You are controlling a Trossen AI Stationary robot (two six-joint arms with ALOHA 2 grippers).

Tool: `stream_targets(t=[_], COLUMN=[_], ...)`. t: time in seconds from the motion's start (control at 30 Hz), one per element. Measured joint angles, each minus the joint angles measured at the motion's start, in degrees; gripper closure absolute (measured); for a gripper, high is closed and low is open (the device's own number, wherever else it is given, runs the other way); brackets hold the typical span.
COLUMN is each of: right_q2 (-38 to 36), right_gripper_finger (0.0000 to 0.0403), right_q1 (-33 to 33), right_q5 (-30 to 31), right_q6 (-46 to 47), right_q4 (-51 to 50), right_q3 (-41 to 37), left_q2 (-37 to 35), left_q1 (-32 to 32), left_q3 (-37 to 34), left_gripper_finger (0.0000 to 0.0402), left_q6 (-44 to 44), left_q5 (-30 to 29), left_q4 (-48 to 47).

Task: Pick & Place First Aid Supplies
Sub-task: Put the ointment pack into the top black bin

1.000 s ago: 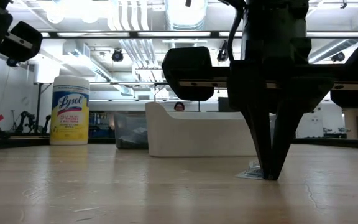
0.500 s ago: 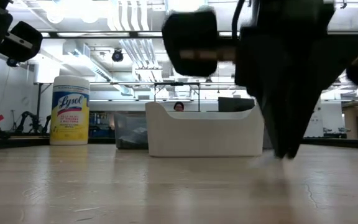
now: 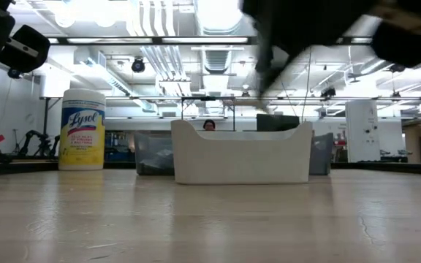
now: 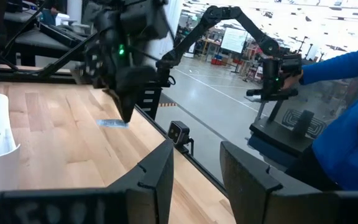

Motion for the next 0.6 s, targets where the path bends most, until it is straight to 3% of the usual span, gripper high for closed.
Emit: stream_targets(t=[0.37,0.6], right_q2=[-0.11,-0.12], right_gripper_finger=[0.0395,0.0395], right_q1=[-0.24,-2.68], right_q5=[31.90,47.50], right_q6=[-28.17,-44.27], right_q4=[0.01,0.02], right_q3=[6.40,7.97], left_q2=[0.00,0.00], left_q1=[0.00,0.00], left_q3=[-0.04,-0.08], left_gripper_finger=[0.0275,0.0275], left_q6=[0.05,-3.97], left_q5=[0.00,0.00], left_q4=[0.00,-0.11])
